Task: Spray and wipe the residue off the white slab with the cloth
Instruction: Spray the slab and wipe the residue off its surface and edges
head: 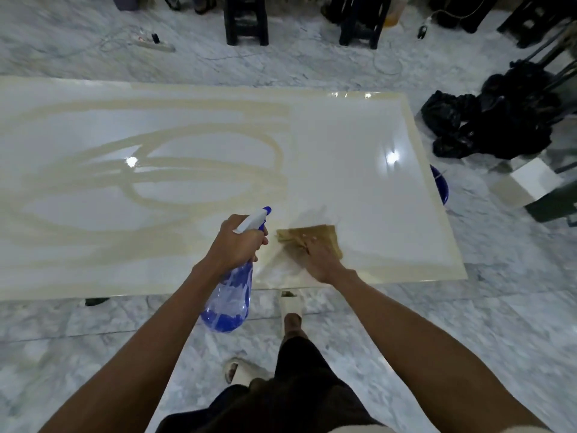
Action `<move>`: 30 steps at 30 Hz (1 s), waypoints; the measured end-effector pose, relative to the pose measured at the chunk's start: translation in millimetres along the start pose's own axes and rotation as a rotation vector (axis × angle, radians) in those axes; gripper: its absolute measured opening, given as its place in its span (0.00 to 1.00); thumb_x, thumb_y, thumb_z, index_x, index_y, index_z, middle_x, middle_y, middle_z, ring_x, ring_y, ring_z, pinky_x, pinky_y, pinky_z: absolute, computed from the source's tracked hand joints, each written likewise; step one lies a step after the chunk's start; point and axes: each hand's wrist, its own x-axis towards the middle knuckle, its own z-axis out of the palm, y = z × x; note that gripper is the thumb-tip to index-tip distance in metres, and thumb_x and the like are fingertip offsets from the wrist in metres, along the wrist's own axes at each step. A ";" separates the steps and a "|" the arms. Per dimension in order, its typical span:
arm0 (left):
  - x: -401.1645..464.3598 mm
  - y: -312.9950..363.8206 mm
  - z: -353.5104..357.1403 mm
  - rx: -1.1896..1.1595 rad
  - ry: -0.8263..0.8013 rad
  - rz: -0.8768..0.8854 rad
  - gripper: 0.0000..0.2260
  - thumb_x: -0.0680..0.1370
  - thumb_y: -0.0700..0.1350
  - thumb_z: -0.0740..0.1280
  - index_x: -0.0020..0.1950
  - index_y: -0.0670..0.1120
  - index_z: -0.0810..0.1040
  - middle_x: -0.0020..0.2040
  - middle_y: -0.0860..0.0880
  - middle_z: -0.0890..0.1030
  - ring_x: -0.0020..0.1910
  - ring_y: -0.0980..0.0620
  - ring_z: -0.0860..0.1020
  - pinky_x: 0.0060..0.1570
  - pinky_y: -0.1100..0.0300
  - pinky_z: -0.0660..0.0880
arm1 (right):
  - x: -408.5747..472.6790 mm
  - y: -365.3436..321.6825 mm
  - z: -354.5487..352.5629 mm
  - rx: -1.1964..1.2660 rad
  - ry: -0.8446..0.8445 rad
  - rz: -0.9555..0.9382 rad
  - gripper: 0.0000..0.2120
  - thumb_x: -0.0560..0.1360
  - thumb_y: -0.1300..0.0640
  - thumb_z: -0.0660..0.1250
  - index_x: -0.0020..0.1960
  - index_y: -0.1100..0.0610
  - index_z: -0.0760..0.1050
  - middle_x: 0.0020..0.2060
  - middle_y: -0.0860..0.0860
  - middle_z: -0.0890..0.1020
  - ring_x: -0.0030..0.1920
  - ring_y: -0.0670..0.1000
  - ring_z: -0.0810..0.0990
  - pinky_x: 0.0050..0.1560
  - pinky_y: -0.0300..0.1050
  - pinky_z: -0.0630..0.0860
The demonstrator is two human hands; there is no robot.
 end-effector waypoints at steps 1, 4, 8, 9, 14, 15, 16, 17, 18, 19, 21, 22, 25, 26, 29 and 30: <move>-5.9 1.3 -1.7 0.005 0.006 0.012 0.08 0.73 0.42 0.64 0.38 0.38 0.78 0.36 0.41 0.83 0.22 0.54 0.75 0.31 0.56 0.78 | -2.8 -11.7 -16.4 0.244 0.046 -0.058 0.18 0.86 0.51 0.52 0.72 0.54 0.72 0.72 0.51 0.73 0.75 0.54 0.68 0.74 0.50 0.64; -13.3 10.6 -7.7 0.035 0.034 0.044 0.11 0.78 0.42 0.64 0.39 0.38 0.79 0.33 0.46 0.81 0.22 0.55 0.74 0.29 0.59 0.76 | -11.4 -45.5 -56.9 0.738 0.281 0.108 0.17 0.86 0.49 0.55 0.57 0.56 0.80 0.55 0.54 0.83 0.59 0.57 0.80 0.60 0.51 0.75; -21.0 24.9 -19.3 0.081 0.029 0.084 0.13 0.77 0.42 0.64 0.44 0.30 0.79 0.34 0.41 0.81 0.22 0.52 0.75 0.29 0.57 0.77 | -16.2 -92.5 -81.4 1.313 0.332 0.026 0.22 0.84 0.46 0.53 0.65 0.58 0.77 0.61 0.57 0.82 0.62 0.59 0.80 0.64 0.56 0.75; -23.4 28.4 -22.2 0.092 0.035 0.081 0.13 0.76 0.41 0.65 0.45 0.29 0.79 0.34 0.37 0.81 0.22 0.51 0.75 0.30 0.57 0.77 | -17.8 -104.7 -84.4 1.429 0.314 -0.007 0.24 0.84 0.45 0.53 0.68 0.60 0.76 0.63 0.58 0.81 0.62 0.59 0.81 0.64 0.57 0.76; -39.4 42.6 -29.1 0.080 0.092 0.067 0.04 0.77 0.37 0.67 0.51 0.41 0.75 0.36 0.44 0.80 0.28 0.49 0.77 0.28 0.61 0.76 | -19.0 -138.4 -78.9 1.680 0.234 -0.067 0.27 0.83 0.43 0.51 0.72 0.60 0.72 0.67 0.59 0.78 0.68 0.61 0.76 0.71 0.61 0.69; -42.2 43.1 -30.7 0.050 0.110 0.045 0.09 0.77 0.36 0.68 0.53 0.44 0.71 0.37 0.45 0.78 0.30 0.48 0.78 0.28 0.61 0.76 | -19.4 -142.1 -76.1 1.693 0.217 -0.065 0.27 0.84 0.43 0.50 0.71 0.60 0.73 0.67 0.59 0.78 0.69 0.61 0.76 0.71 0.60 0.69; -43.3 43.6 -32.1 0.035 0.124 0.036 0.10 0.77 0.36 0.68 0.54 0.46 0.70 0.36 0.46 0.77 0.31 0.48 0.78 0.29 0.60 0.76 | -19.7 -144.9 -73.3 1.695 0.202 -0.060 0.27 0.84 0.42 0.50 0.70 0.59 0.73 0.67 0.59 0.78 0.68 0.61 0.76 0.70 0.60 0.70; -44.0 43.8 -33.7 0.045 0.130 0.038 0.08 0.76 0.36 0.68 0.52 0.45 0.71 0.34 0.46 0.78 0.31 0.47 0.78 0.28 0.61 0.76 | -21.3 -148.5 -71.4 1.687 0.191 -0.056 0.27 0.84 0.42 0.50 0.70 0.59 0.74 0.66 0.60 0.79 0.68 0.61 0.76 0.69 0.60 0.71; -45.3 44.7 -35.3 0.068 0.129 0.041 0.05 0.74 0.38 0.68 0.47 0.42 0.74 0.29 0.47 0.78 0.29 0.47 0.77 0.27 0.62 0.76 | -22.7 -151.9 -69.9 1.681 0.181 -0.056 0.27 0.84 0.42 0.50 0.70 0.59 0.74 0.66 0.60 0.79 0.68 0.61 0.76 0.68 0.59 0.73; -45.6 45.1 -36.9 0.087 0.131 0.040 0.03 0.73 0.39 0.68 0.43 0.41 0.76 0.24 0.48 0.78 0.26 0.47 0.77 0.24 0.64 0.75 | -24.2 -155.1 -69.1 1.680 0.171 -0.062 0.28 0.84 0.42 0.50 0.69 0.59 0.74 0.65 0.60 0.79 0.67 0.60 0.77 0.66 0.58 0.74; -48.0 44.6 -39.5 0.104 0.140 0.029 0.03 0.75 0.37 0.67 0.42 0.41 0.76 0.22 0.49 0.77 0.25 0.48 0.77 0.23 0.64 0.74 | -24.7 -158.3 -67.2 1.679 0.158 -0.062 0.28 0.84 0.41 0.50 0.70 0.59 0.74 0.64 0.59 0.80 0.65 0.60 0.79 0.64 0.57 0.76; -50.7 43.8 -41.0 0.101 0.151 0.033 0.04 0.76 0.35 0.66 0.44 0.43 0.74 0.25 0.48 0.77 0.26 0.49 0.77 0.24 0.63 0.74 | -24.2 -159.5 -66.3 1.676 0.154 -0.063 0.28 0.84 0.41 0.50 0.70 0.59 0.74 0.65 0.59 0.80 0.65 0.60 0.79 0.65 0.57 0.76; -55.3 39.7 -47.7 0.162 0.164 0.126 0.04 0.77 0.35 0.64 0.43 0.37 0.77 0.25 0.45 0.76 0.21 0.52 0.76 0.28 0.62 0.75 | -21.7 -162.7 -63.0 1.668 0.139 -0.069 0.29 0.83 0.41 0.51 0.72 0.60 0.72 0.67 0.59 0.79 0.68 0.60 0.77 0.70 0.60 0.71; -56.5 39.3 -49.1 0.181 0.166 0.158 0.06 0.77 0.35 0.63 0.40 0.37 0.76 0.26 0.43 0.75 0.20 0.53 0.75 0.30 0.60 0.75 | -21.0 -164.1 -61.7 1.660 0.133 -0.072 0.29 0.83 0.41 0.51 0.73 0.60 0.72 0.67 0.59 0.78 0.68 0.60 0.76 0.71 0.60 0.70; -58.3 39.4 -52.1 0.190 0.161 0.205 0.07 0.77 0.34 0.62 0.39 0.40 0.73 0.28 0.41 0.74 0.20 0.52 0.76 0.33 0.57 0.75 | -20.4 -169.1 -59.5 1.625 0.119 -0.084 0.29 0.81 0.41 0.55 0.72 0.61 0.72 0.68 0.60 0.77 0.69 0.60 0.75 0.71 0.59 0.70; -59.1 39.8 -52.6 0.197 0.163 0.208 0.08 0.78 0.34 0.62 0.39 0.41 0.73 0.28 0.42 0.75 0.20 0.52 0.76 0.32 0.58 0.76 | -19.5 -170.0 -59.1 1.615 0.117 -0.089 0.29 0.81 0.41 0.56 0.72 0.61 0.72 0.67 0.60 0.78 0.69 0.60 0.76 0.71 0.59 0.71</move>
